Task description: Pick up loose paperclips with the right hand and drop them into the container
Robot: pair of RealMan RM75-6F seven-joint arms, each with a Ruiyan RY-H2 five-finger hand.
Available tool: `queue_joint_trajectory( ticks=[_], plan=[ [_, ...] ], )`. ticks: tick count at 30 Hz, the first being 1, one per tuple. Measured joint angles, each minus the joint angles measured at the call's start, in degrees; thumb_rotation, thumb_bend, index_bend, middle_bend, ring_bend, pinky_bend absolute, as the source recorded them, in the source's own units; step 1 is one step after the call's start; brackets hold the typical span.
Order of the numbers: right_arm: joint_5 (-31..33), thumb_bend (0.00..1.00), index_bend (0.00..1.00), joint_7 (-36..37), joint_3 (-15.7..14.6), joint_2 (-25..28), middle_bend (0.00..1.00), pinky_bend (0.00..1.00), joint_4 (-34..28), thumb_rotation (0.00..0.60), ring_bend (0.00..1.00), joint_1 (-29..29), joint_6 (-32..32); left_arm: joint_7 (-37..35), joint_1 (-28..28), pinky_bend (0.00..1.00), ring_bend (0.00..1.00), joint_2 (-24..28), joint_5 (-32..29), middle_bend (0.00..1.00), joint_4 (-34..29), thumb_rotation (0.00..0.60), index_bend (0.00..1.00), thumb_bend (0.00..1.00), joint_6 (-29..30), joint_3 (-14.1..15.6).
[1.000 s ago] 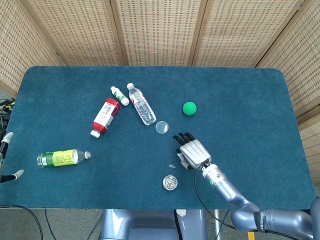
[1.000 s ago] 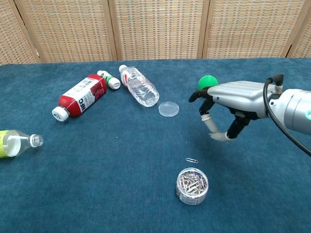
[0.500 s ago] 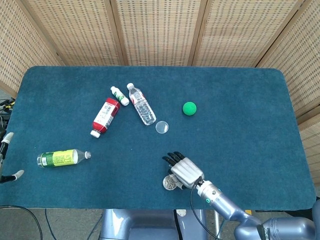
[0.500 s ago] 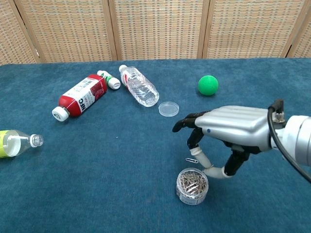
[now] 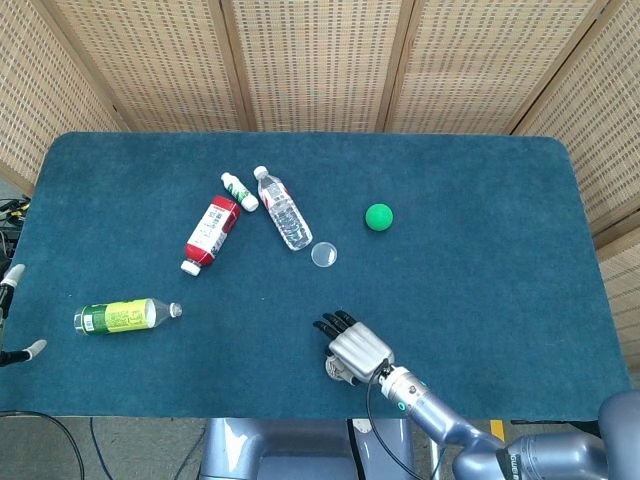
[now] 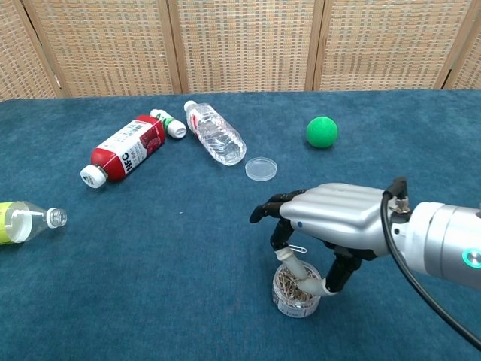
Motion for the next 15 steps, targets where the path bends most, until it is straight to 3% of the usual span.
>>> queue_joint_trajectory(
  ticks=[15],
  plan=[
    [2.8,0.33,0.65,-2.7,-0.9,-0.4,0.09,0.08,0.6,0.6,0.0,0.5,0.3,-0.2,0.1,0.0,0.0,0.2,0.2,0.0,-0.2,0.6,0.0,0.0,0.1,0.0]
  ],
)
